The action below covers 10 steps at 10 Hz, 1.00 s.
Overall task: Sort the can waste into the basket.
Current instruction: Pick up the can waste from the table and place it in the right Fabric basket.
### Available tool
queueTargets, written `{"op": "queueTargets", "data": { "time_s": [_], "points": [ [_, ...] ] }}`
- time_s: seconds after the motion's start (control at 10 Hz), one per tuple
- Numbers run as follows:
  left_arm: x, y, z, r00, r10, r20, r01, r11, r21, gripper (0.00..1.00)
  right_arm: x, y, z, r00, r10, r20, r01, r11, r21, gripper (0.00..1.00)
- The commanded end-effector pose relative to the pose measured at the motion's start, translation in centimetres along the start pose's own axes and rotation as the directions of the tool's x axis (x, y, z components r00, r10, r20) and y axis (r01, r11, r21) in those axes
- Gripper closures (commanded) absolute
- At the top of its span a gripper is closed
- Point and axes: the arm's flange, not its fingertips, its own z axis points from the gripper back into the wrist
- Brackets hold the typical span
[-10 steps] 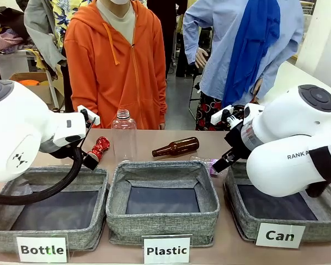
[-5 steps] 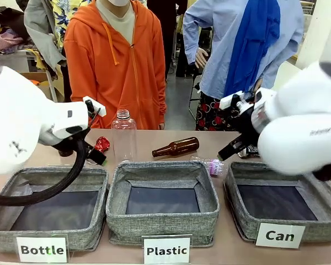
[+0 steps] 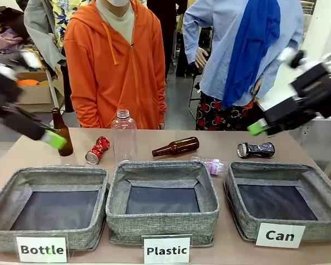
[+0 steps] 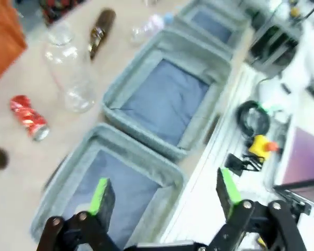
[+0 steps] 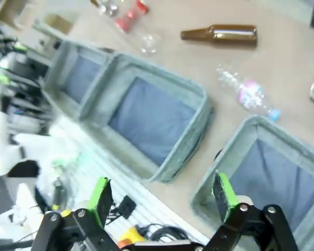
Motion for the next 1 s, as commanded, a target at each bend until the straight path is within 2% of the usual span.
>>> {"op": "queueTargets", "data": {
  "time_s": [0.0,0.2,0.3,0.5,0.6,0.7,0.8,0.9],
  "points": [
    [-7.2,1.4,3.2,0.989,0.086,0.121,-0.084,0.996,-0.022,0.00,-3.1,-4.8,4.4,0.987,-0.123,0.108,0.108,0.986,0.130,0.00],
    [-11.0,2.9,6.1,0.942,0.207,0.266,-0.206,0.978,-0.032,0.00,-6.1,-9.6,8.5,0.937,-0.279,0.212,0.230,0.946,0.228,0.00],
    [-12.9,4.1,6.8,0.892,0.293,0.343,-0.290,0.955,-0.061,0.00,-7.6,-12.1,9.8,0.904,-0.347,0.248,0.289,0.926,0.242,0.00],
    [-16.7,6.9,7.2,0.755,0.443,0.484,-0.405,0.895,-0.188,0.00,-10.4,-16.4,11.8,0.828,-0.468,0.307,0.379,0.873,0.307,0.00],
    [-18.7,7.2,6.9,0.682,0.501,0.532,-0.444,0.862,-0.243,0.00,-11.8,-17.8,12.4,0.796,-0.513,0.323,0.417,0.850,0.324,0.00],
    [-19.4,7.8,6.9,0.643,0.528,0.555,-0.465,0.845,-0.264,0.00,-12.6,-18.8,12.6,0.767,-0.549,0.332,0.445,0.828,0.341,0.00],
    [-19.4,8.4,6.8,0.609,0.536,0.585,-0.476,0.837,-0.272,0.00,-13.3,-20.0,12.5,0.719,-0.601,0.349,0.500,0.796,0.340,0.00],
    [-19.0,8.0,6.0,0.559,0.561,0.610,-0.500,0.815,-0.292,0.00,-13.6,-20.4,12.2,0.706,-0.619,0.345,0.528,0.784,0.326,0.00]
  ]
}}
